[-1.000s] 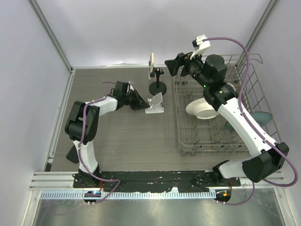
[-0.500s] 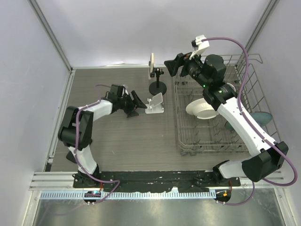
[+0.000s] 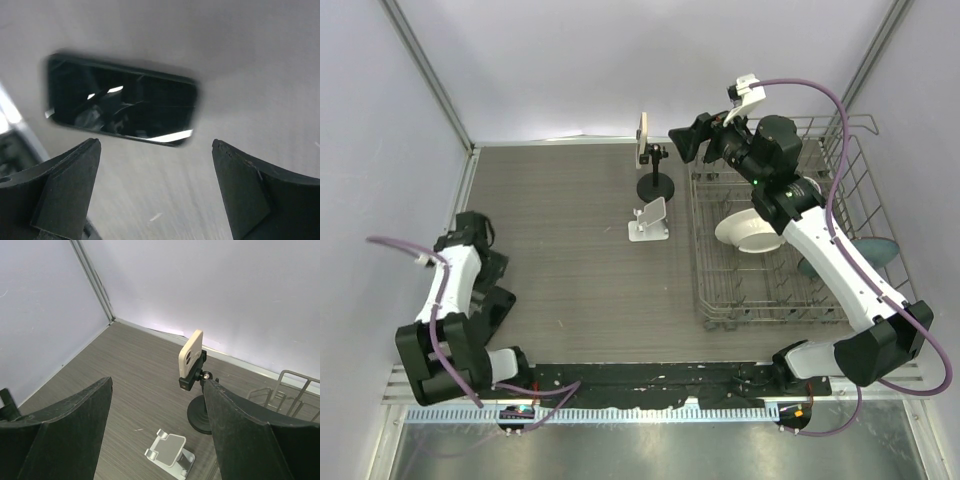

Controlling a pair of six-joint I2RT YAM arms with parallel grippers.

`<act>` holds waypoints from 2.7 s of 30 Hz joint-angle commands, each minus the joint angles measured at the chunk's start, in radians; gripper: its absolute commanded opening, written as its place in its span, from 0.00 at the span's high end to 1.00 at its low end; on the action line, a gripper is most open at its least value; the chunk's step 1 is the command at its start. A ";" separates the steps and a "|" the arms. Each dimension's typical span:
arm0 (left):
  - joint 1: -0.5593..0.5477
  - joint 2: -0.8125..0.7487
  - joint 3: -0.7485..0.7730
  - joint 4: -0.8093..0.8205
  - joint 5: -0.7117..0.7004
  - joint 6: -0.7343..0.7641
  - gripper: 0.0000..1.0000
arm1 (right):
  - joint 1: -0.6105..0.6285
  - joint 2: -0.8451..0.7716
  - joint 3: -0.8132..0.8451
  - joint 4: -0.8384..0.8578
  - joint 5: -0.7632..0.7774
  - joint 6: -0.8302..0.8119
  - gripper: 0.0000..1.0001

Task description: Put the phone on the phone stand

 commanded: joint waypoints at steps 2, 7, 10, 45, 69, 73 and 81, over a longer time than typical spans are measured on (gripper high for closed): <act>0.238 -0.128 -0.072 -0.201 -0.126 -0.115 0.03 | -0.004 -0.019 -0.007 0.058 -0.026 0.008 0.21; 0.451 -0.194 -0.118 -0.149 -0.157 -0.156 0.00 | -0.004 -0.018 -0.007 0.066 -0.040 0.017 0.21; 0.543 -0.201 -0.121 -0.155 -0.117 -0.217 0.00 | -0.004 -0.018 -0.008 0.067 -0.044 0.019 0.21; 0.585 0.092 -0.232 0.067 0.180 -0.223 0.17 | -0.005 -0.036 -0.025 0.083 -0.048 0.016 0.21; -0.145 -0.183 -0.155 0.153 0.132 -0.043 0.00 | -0.007 -0.031 -0.025 0.083 -0.044 0.013 0.21; -0.274 -0.223 -0.097 0.334 0.162 0.444 0.09 | -0.005 -0.030 -0.025 0.083 -0.055 0.010 0.21; -0.539 -0.051 -0.026 0.352 0.153 1.015 0.00 | -0.007 -0.024 -0.025 0.078 -0.055 -0.006 0.21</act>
